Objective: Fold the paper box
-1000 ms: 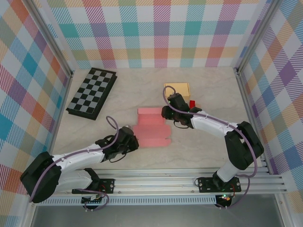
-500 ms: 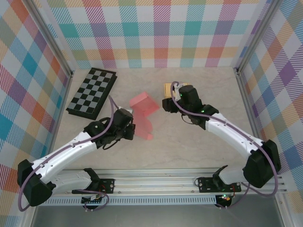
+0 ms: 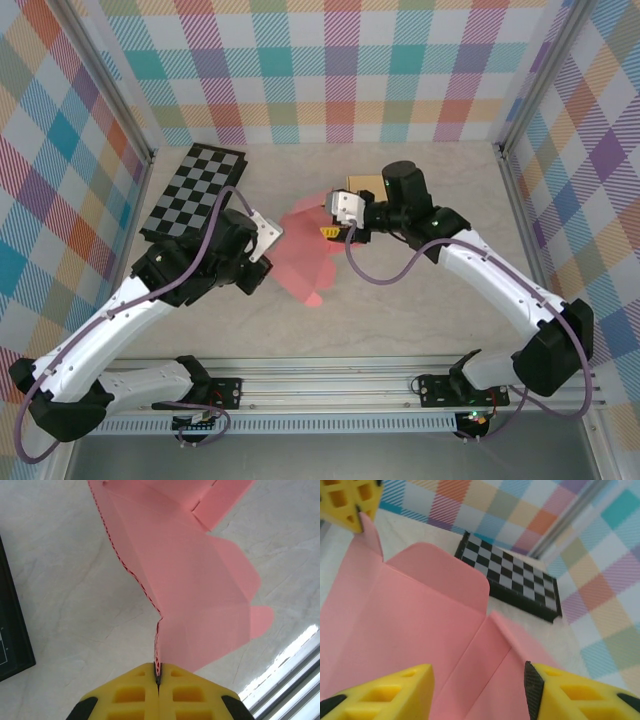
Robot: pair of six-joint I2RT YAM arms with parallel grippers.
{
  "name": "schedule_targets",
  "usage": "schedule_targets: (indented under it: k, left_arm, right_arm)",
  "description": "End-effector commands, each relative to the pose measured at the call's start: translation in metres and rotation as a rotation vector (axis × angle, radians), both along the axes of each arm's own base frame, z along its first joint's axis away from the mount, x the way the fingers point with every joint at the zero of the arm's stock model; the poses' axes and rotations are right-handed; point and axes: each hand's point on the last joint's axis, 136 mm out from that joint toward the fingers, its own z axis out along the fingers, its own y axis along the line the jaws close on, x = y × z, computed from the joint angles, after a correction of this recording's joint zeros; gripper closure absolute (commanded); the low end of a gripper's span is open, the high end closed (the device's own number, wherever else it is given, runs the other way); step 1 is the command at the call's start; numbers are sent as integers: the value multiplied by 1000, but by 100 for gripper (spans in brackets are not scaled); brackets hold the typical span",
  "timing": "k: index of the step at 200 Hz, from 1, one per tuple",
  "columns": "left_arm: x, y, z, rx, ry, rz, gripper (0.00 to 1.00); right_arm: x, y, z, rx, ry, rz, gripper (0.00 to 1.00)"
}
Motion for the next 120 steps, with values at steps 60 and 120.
schedule_targets:
  k: [60,120]
  left_arm:
    - [-8,-4,-4,59,27,-80,100]
    - [-8,-8,-10,50,40,-81,100]
  right_arm:
    - [-27,38,-10,-122,-294,354,47]
    - [-27,65,-36,-237,-388,412,51]
